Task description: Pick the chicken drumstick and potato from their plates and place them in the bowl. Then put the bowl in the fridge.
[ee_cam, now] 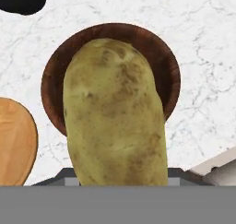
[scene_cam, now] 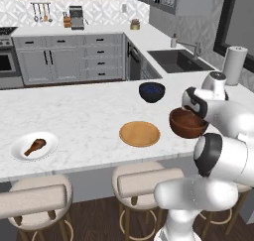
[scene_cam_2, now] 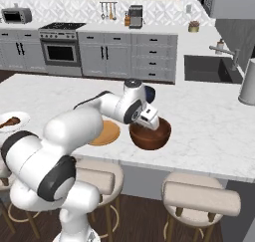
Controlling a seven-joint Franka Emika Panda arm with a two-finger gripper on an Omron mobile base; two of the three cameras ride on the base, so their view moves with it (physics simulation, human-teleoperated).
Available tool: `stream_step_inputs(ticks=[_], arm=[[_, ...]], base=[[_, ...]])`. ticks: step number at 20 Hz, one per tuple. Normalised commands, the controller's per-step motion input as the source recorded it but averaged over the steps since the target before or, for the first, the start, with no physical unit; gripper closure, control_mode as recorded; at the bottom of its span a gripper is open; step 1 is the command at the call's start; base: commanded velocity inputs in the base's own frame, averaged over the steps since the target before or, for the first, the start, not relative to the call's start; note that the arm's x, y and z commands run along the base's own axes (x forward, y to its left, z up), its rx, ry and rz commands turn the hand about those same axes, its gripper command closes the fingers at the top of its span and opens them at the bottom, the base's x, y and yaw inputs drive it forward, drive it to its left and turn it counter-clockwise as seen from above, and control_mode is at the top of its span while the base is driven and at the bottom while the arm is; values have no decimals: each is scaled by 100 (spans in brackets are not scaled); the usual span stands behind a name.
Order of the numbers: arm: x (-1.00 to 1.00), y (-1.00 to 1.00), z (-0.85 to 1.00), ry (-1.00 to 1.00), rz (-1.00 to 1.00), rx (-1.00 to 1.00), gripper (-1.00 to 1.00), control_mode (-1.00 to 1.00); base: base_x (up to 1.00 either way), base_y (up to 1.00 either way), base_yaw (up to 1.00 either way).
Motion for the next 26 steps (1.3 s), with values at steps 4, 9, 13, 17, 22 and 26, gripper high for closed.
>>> stream_step_inputs(ticks=[4,9,13,17,22,26], arm=[[11,-3,-50,7,0,0,100,-100],[7,0,-57,7,0,0,100,-100],[15,0,-27,2,0,0,100,-100],[43,-3,0,0,0,0,100,-100],[36,-7,-16,3,0,0,100,-100],[15,-13,-31,1,1,0,100,-100]], base=[[0,0,0],[0,0,0],[0,0,0],[0,0,0],[0,0,0],[0,0,0]])
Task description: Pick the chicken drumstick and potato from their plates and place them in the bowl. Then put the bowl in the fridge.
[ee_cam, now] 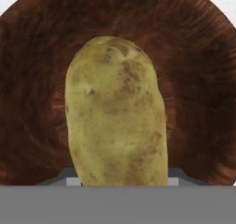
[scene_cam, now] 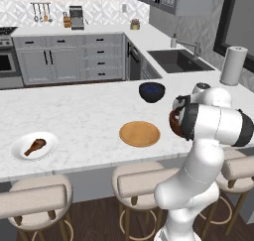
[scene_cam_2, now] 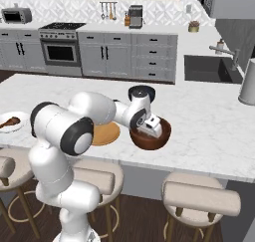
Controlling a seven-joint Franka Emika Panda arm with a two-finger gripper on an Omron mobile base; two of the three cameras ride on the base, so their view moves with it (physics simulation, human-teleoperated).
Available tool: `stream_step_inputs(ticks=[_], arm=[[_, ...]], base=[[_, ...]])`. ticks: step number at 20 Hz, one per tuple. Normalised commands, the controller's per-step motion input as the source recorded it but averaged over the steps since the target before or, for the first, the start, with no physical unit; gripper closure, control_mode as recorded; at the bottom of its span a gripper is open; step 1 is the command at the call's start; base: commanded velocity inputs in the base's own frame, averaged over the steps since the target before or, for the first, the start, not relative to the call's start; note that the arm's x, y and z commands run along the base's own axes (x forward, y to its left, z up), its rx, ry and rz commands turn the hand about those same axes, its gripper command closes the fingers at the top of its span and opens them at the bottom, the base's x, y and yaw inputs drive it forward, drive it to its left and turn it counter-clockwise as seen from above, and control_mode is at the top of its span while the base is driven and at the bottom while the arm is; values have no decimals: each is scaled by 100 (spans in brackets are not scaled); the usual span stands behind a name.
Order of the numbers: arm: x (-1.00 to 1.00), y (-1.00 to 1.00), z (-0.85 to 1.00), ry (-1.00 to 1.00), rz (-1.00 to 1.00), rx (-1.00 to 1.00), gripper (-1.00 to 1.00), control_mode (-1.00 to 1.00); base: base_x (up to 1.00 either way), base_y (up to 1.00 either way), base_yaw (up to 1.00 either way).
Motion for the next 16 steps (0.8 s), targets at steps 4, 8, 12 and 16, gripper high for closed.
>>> stream_step_inputs(ticks=[4,8,12,16], arm=[[13,-14,-33,0,2,0,100,-100],[23,-6,-24,1,1,0,100,-100],[33,-1,-10,1,0,0,100,-100],[30,0,-18,3,0,0,-100,-100]], base=[[0,0,0],[0,0,0],[0,0,0],[0,0,0]])
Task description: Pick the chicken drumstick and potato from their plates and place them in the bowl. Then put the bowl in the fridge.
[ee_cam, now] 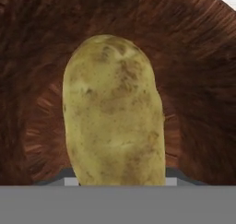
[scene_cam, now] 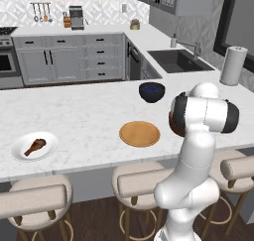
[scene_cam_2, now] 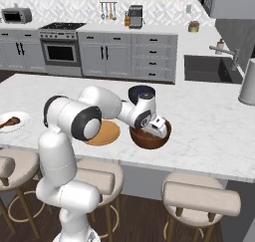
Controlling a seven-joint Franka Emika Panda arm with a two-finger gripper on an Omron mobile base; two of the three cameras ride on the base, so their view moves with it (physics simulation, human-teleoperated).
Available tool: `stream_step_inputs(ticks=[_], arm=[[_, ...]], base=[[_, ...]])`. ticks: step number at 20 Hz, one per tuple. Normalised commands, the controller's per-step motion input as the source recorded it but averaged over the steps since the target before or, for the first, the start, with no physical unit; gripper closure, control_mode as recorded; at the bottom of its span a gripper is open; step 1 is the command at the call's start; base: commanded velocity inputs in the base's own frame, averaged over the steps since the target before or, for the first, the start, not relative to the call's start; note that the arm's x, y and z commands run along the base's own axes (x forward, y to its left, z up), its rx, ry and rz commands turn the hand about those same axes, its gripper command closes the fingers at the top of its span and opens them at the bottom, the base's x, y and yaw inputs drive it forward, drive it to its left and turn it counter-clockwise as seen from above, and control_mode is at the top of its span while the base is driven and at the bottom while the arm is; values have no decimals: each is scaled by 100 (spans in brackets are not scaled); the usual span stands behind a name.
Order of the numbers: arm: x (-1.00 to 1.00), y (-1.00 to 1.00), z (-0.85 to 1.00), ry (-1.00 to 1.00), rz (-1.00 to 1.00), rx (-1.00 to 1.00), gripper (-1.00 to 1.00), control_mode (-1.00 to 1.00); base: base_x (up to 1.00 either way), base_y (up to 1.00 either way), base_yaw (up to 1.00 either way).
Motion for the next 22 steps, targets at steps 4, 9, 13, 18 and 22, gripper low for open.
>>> stream_step_inputs(ticks=[4,9,13,18,22], arm=[[0,0,-4,0,0,0,-100,-100],[-16,4,9,-5,0,0,-100,-100],[-47,23,66,-10,0,0,-100,-100],[-71,39,96,-4,2,0,-100,-100],[-82,43,100,0,0,0,-100,-100]], base=[[0,0,0],[0,0,0],[0,0,0],[0,0,0],[0,0,0]])
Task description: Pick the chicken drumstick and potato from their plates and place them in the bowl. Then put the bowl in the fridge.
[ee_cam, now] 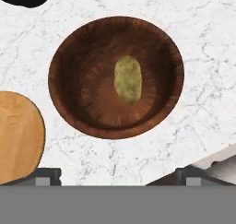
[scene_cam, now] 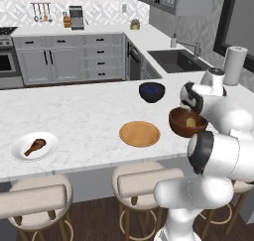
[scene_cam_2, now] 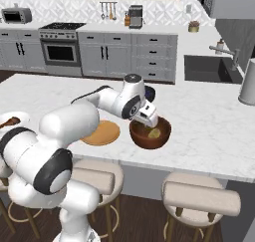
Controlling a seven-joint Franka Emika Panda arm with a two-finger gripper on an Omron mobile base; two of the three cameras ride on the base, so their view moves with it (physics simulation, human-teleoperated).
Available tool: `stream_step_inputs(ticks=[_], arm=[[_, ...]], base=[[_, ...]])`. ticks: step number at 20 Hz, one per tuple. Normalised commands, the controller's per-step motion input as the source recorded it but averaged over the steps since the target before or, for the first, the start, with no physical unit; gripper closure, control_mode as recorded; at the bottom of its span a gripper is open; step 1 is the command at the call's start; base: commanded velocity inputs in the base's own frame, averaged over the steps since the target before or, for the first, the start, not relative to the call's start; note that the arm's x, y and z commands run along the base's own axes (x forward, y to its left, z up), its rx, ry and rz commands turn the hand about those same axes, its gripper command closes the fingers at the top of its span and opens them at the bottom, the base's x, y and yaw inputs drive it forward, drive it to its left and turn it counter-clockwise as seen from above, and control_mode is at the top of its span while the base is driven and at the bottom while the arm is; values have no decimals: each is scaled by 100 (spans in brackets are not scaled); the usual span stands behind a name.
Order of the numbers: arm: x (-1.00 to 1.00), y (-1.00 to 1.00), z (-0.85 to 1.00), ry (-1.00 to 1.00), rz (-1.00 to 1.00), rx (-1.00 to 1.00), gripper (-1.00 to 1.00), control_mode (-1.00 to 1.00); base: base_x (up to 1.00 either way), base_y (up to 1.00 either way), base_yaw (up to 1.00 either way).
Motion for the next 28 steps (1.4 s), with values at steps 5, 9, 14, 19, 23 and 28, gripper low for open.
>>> stream_step_inputs(ticks=[5,9,14,19,23,28], arm=[[-87,66,65,2,0,2,-100,-100],[-84,92,17,0,0,0,-100,-100],[-56,100,16,3,0,0,-100,-100],[-29,100,39,12,0,0,-100,-100],[-5,100,15,15,0,1,-100,-100],[-8,37,3,3,5,1,-100,-100]], base=[[0,0,0],[0,0,0],[0,0,0],[0,0,0],[0,0,0],[0,0,0]])
